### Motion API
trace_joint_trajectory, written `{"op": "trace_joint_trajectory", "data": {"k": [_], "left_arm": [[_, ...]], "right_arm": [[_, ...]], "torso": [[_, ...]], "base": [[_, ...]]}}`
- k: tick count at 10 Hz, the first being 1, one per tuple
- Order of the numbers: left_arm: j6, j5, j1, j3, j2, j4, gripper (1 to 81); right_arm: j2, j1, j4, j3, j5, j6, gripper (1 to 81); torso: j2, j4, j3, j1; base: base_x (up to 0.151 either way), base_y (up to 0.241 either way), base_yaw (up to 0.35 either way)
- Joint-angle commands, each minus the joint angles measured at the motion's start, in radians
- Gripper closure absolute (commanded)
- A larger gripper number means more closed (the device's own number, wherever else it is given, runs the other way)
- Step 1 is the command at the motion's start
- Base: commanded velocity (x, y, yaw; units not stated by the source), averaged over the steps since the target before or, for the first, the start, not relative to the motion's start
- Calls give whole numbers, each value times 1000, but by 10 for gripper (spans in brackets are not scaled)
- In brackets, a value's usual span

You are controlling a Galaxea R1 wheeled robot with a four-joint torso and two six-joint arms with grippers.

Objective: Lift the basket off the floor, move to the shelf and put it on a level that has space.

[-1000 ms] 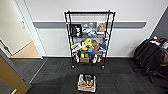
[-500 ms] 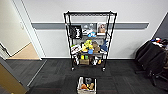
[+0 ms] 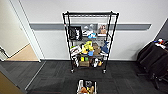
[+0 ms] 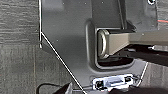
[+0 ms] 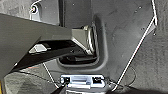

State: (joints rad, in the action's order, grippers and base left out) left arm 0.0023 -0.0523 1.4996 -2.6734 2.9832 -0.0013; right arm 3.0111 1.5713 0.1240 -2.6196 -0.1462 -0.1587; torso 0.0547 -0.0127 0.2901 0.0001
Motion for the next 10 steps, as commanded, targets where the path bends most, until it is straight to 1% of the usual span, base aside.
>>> {"op": "trace_joint_trajectory", "data": {"k": [1,10], "left_arm": [[5,69,-11,0,-7,9,10],[5,69,-9,0,-6,9,10]], "right_arm": [[7,-6,3,3,60,-2,10],[10,-9,5,-3,65,1,10]], "torso": [[0,0,0,0],[0,0,0,0]], "base": [[138,0,0],[138,0,0]]}}
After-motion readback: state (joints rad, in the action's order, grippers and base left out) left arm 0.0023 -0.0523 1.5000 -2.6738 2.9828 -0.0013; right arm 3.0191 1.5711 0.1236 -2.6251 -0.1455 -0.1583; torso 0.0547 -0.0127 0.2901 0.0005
